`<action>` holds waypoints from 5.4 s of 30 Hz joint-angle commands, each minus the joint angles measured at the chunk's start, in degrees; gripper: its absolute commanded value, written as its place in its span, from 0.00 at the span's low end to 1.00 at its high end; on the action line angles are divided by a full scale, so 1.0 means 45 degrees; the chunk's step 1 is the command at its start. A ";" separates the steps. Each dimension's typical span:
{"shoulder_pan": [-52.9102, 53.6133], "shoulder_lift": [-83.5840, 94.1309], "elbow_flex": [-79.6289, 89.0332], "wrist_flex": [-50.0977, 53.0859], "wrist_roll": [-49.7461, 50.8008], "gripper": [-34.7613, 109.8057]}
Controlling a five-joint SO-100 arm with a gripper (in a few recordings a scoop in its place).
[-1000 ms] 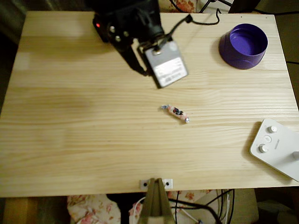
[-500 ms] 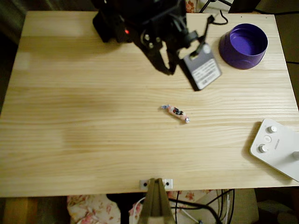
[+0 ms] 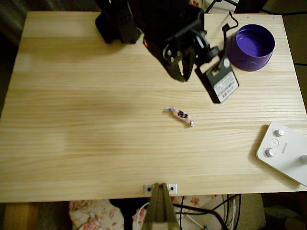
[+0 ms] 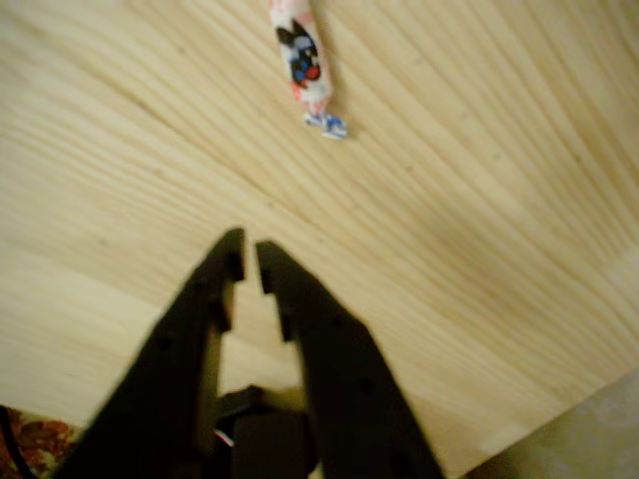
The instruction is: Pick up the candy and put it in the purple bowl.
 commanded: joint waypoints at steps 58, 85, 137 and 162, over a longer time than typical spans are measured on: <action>-0.0195 -0.4668 -0.1387 -0.1777 0.1152 0.40; -0.0605 -0.6348 -0.2578 -0.2461 0.1152 0.40; 0.0234 -0.7363 -0.2480 -0.3184 0.0352 0.31; 0.0488 -0.6387 -0.2383 -0.3145 0.0234 0.27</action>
